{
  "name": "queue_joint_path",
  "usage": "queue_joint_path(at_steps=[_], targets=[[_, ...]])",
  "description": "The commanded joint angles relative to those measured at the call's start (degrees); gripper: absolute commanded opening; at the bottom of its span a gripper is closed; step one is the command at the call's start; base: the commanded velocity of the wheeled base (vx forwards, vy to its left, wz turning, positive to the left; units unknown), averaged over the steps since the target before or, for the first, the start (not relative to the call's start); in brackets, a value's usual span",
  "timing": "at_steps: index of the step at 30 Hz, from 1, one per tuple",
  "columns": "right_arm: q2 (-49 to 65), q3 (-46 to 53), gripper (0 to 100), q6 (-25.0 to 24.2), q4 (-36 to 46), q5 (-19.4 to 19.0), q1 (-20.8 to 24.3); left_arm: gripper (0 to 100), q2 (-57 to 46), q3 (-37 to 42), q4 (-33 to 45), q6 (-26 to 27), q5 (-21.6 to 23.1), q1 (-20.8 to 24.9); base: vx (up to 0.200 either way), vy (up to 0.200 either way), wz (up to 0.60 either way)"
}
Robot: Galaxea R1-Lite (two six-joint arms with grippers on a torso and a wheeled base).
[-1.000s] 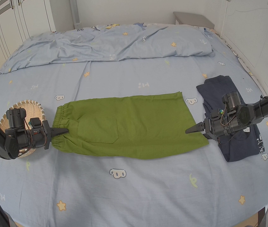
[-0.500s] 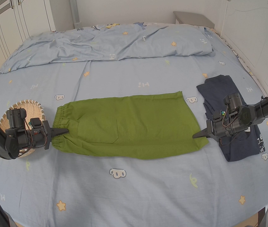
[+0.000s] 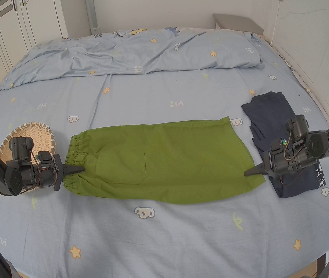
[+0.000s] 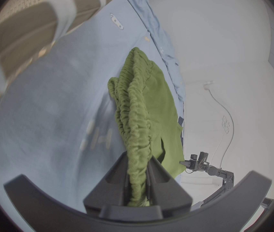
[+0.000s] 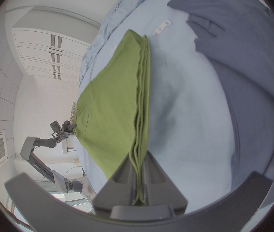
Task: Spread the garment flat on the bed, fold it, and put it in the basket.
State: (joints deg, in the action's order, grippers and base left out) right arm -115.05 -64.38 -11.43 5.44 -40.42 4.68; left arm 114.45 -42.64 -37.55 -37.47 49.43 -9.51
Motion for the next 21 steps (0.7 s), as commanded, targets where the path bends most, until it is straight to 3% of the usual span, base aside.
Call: queue_joint_path(at_steps=[1,3,8,14,21], targets=[[5.8,11.4,0,3.0,-0.8,0.1,0.1,0,-3.5,3.9,5.6,5.4,0.0,-0.4,0.000,0.000,0.00],[6.3,13.4,0,3.7,-0.9,0.1,0.2,0,-4.4,4.9,6.6,6.5,0.0,-0.6,0.000,0.000,0.00],[10.0,26.1,0,4.9,-5.5,0.1,1.6,0,-7.9,14.4,8.9,15.3,0.0,-3.9,0.000,0.000,0.00],[15.0,34.2,0,4.6,-9.8,0.1,3.5,0,-10.7,20.5,9.0,19.3,-0.1,-6.7,0.000,0.000,0.00],[20.0,43.5,0,4.3,-12.5,0.0,4.6,0,-11.5,28.6,8.8,27.5,-0.5,-8.8,0.000,0.000,0.00]])
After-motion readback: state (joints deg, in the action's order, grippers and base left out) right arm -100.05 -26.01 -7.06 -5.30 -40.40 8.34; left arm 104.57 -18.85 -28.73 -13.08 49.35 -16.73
